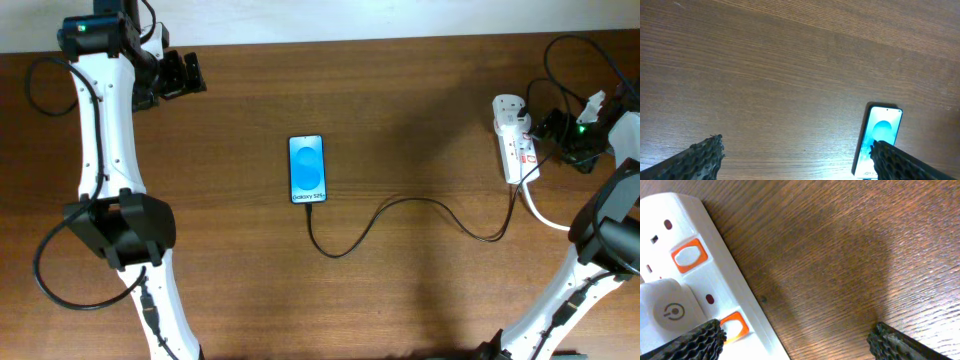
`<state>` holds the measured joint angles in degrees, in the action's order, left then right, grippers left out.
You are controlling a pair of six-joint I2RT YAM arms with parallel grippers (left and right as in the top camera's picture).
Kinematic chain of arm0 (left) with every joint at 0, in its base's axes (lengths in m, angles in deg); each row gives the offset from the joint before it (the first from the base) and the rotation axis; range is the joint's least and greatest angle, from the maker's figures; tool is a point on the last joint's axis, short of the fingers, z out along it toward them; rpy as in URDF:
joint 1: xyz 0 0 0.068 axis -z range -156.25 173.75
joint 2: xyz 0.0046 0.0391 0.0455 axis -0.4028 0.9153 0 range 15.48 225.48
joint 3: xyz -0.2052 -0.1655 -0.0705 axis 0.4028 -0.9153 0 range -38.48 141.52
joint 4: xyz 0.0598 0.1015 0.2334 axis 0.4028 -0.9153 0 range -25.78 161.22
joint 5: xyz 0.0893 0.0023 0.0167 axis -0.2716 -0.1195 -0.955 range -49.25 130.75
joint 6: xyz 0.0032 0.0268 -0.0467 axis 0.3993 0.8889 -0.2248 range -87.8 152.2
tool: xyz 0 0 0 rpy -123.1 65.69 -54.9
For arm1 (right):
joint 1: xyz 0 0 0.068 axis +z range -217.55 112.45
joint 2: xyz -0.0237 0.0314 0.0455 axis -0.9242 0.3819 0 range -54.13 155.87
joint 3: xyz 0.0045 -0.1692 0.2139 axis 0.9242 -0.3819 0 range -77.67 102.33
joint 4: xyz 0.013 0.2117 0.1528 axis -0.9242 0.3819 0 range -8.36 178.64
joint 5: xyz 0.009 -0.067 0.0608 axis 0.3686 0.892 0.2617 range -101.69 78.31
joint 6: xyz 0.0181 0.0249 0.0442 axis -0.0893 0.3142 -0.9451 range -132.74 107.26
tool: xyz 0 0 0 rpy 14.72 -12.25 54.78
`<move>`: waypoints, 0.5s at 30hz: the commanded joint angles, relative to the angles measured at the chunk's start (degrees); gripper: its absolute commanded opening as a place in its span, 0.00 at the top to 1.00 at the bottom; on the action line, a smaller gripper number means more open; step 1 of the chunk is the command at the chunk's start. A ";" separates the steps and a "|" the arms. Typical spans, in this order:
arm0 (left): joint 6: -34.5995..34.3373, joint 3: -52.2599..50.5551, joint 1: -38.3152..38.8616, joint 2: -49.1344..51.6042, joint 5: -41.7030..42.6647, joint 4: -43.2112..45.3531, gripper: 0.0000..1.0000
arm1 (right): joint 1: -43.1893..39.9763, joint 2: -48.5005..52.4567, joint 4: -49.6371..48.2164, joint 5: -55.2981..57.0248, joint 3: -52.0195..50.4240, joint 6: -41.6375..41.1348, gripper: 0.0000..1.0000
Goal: Plug charger to phone and switch on socket
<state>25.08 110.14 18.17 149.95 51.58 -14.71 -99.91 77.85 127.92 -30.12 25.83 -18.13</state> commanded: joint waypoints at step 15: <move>0.31 0.48 -0.22 -0.57 -0.63 0.11 0.01 | 2.45 2.56 -0.59 6.36 -0.20 5.44 0.02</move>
<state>25.08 110.14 18.17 149.95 51.58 -14.71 -99.36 77.89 127.33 -26.06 25.83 -14.00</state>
